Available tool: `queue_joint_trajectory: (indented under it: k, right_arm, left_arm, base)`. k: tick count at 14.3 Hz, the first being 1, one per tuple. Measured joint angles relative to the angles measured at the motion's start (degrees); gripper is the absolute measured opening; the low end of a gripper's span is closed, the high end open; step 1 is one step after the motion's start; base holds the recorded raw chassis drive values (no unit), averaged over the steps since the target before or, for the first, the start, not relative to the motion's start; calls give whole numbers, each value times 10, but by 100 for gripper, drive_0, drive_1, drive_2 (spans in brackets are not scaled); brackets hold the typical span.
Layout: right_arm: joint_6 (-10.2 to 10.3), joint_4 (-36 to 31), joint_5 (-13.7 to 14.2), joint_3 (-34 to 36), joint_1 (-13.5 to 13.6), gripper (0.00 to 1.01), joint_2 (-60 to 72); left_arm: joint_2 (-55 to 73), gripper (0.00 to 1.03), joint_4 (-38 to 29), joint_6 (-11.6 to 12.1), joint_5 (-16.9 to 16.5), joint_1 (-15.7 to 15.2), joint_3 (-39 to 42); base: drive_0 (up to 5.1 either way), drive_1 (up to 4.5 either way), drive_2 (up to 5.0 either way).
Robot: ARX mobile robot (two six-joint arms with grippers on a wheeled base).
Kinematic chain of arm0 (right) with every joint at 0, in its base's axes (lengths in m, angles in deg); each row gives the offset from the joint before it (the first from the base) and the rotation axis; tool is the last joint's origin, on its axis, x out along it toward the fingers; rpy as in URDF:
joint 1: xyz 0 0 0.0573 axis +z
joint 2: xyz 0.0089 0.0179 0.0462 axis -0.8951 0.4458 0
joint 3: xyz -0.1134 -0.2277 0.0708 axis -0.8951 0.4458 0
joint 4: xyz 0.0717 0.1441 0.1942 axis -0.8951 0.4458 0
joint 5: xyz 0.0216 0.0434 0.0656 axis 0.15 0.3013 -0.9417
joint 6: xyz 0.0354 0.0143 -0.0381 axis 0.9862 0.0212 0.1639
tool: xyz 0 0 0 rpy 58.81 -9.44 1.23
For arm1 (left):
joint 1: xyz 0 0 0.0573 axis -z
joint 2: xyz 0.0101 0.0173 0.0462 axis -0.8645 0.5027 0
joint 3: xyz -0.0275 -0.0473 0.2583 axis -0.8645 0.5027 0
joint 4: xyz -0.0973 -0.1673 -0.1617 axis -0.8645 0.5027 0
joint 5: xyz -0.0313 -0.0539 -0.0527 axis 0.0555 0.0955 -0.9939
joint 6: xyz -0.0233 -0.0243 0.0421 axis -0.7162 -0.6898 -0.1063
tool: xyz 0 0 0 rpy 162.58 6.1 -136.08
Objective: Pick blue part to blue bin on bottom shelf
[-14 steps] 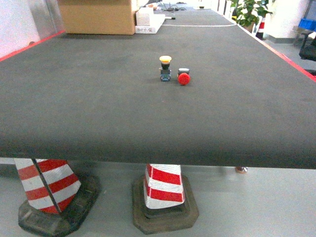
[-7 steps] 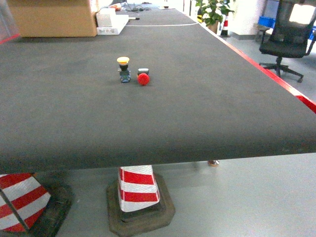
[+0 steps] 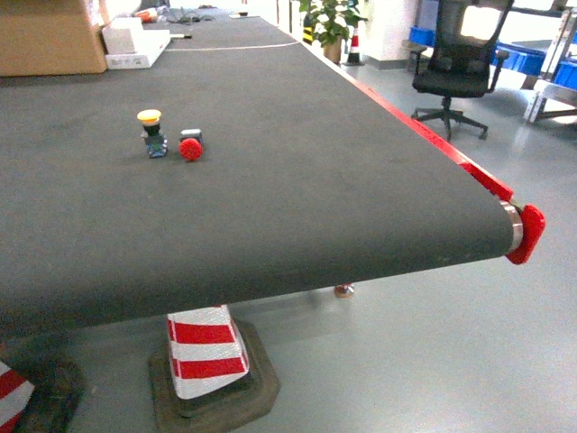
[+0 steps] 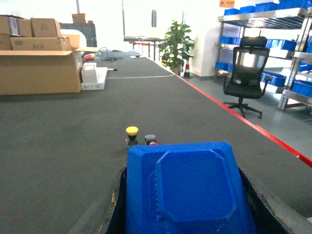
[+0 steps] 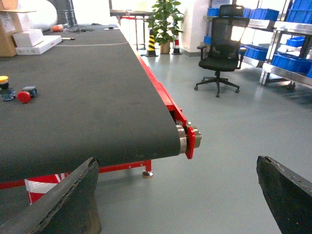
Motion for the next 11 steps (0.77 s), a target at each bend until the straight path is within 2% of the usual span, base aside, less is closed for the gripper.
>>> queue_joint_trajectory:
  k: [11]
  right_arm:
    - [0,0,0,0,0,98,0]
  left_arm:
    - [0,44,0,0,0,0,0]
  base:
    - [-149,-149,-149]
